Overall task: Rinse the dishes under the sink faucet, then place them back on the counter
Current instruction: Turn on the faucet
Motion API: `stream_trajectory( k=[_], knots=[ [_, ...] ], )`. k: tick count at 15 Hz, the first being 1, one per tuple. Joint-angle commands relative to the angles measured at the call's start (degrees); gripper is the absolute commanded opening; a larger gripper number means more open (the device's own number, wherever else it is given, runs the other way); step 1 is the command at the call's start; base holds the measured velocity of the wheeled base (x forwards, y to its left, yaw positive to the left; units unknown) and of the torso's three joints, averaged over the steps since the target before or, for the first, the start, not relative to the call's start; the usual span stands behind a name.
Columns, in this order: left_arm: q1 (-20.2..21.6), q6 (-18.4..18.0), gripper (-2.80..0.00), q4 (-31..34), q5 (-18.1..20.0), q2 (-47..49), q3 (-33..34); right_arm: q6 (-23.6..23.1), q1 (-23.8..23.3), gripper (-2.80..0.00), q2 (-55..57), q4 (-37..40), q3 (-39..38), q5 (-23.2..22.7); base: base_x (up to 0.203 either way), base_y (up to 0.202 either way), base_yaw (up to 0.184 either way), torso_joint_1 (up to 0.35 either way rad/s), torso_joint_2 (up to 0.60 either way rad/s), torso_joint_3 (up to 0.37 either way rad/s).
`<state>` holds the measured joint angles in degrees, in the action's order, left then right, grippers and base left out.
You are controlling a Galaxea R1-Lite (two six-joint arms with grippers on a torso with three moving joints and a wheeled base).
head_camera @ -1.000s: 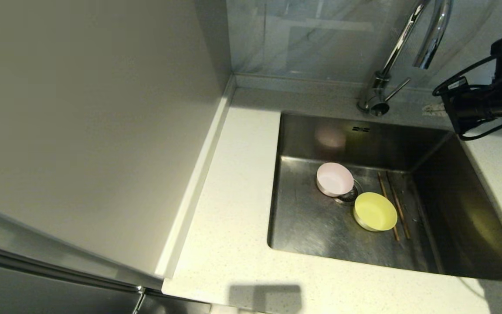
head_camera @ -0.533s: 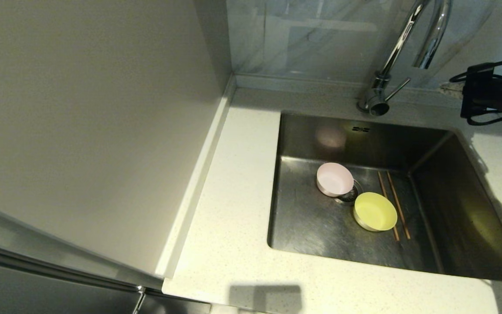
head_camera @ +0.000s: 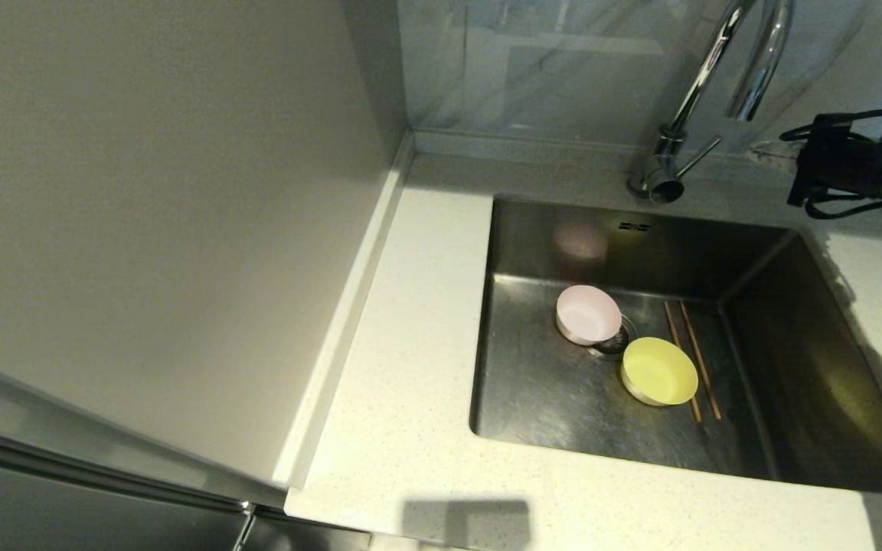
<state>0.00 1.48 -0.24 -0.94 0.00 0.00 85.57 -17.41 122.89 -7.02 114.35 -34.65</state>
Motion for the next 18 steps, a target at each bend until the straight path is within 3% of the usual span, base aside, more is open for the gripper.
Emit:
stream_trajectory(
  k=[1,5,13,18],
  knots=[
    [0.00,0.02,-2.80,-0.02,-0.03,-0.18,0.00,0.59,0.82,-2.80,0.63,-3.19,0.05,-1.74,0.000,0.000,0.000,0.000,0.00,0.000],
    [0.00,0.02,-2.80,-0.02,-0.03,-0.18,0.00,7.57,2.75,-2.80,1.40,-13.62,0.02,-2.44,0.000,0.000,0.000,0.000,0.00,0.000],
    [0.00,0.02,-2.80,-0.02,-0.03,-0.18,0.00,7.77,4.85,-2.80,3.09,-13.63,0.00,-2.71,0.000,0.000,0.000,0.000,0.00,0.000],
    [0.00,0.02,-2.80,-0.02,-0.03,-0.18,0.00,8.22,4.93,-2.80,3.32,-13.61,0.00,-6.88,0.000,0.000,0.000,0.000,0.00,0.000]
  ],
)
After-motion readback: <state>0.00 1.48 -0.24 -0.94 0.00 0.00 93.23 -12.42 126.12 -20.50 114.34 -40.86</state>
